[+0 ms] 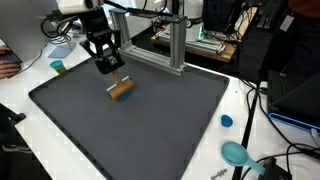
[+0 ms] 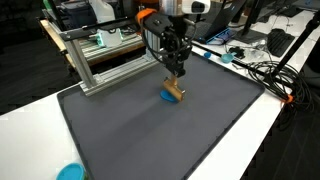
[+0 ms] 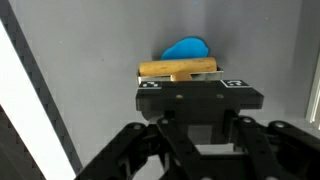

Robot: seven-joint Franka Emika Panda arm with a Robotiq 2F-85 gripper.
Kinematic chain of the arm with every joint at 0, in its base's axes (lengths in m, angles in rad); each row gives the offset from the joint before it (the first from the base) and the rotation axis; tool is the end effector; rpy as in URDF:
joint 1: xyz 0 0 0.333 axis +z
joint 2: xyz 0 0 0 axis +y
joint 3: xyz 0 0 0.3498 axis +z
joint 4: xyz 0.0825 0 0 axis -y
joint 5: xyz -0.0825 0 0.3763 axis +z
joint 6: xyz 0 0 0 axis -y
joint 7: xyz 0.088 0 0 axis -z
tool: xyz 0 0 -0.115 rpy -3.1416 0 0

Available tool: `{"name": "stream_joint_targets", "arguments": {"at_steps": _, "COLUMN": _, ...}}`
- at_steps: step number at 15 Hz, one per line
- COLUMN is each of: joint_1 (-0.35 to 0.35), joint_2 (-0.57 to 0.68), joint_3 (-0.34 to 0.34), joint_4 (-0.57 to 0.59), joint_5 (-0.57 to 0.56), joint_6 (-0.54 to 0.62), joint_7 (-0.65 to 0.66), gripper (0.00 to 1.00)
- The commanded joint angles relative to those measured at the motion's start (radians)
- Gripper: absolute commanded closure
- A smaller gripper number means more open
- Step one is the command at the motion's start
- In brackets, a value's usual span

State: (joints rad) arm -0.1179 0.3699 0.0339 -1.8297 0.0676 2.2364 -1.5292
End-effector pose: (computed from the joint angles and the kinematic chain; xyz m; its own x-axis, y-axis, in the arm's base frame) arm 0.6462 -0.0538 0.3632 0.1666 0.9837 0.0683 0.9851 -0.1691 0.0325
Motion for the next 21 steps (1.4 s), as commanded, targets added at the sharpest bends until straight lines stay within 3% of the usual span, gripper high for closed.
{"name": "stream_joint_targets", "arguments": {"at_steps": 1, "joint_1": 0.008, "joint_2": 0.016, "joint_3": -0.007, "joint_4": -0.001, "joint_5": -0.034, "joint_6": 0.012, "joint_7": 0.047, "gripper": 0.79}}
{"name": "stream_joint_targets", "arguments": {"at_steps": 3, "joint_1": 0.008, "joint_2": 0.033, "joint_3": -0.009, "joint_4": 0.011, "joint_5": -0.042, "joint_6": -0.013, "joint_7": 0.072, "gripper": 0.79}}
{"name": "stream_joint_targets", "arguments": {"at_steps": 4, "joint_1": -0.006, "joint_2": 0.029, "joint_3": 0.006, "joint_4": 0.004, "joint_5": -0.018, "joint_6": -0.001, "joint_7": 0.039, "gripper": 0.54}}
{"name": "stream_joint_targets", "arguments": {"at_steps": 7, "joint_1": -0.005, "joint_2": 0.030, "joint_3": 0.006, "joint_4": 0.005, "joint_5": -0.019, "joint_6": -0.002, "joint_7": 0.051, "gripper": 0.54}}
{"name": "stream_joint_targets", "arguments": {"at_steps": 8, "joint_1": -0.002, "joint_2": 0.038, "joint_3": 0.001, "joint_4": 0.008, "joint_5": -0.030, "joint_6": 0.001, "joint_7": 0.060, "gripper": 0.79}}
{"name": "stream_joint_targets", "arguments": {"at_steps": 21, "joint_1": 0.018, "joint_2": 0.089, "joint_3": -0.036, "joint_4": -0.006, "joint_5": -0.181, "joint_6": 0.031, "joint_7": 0.214, "gripper": 0.79}}
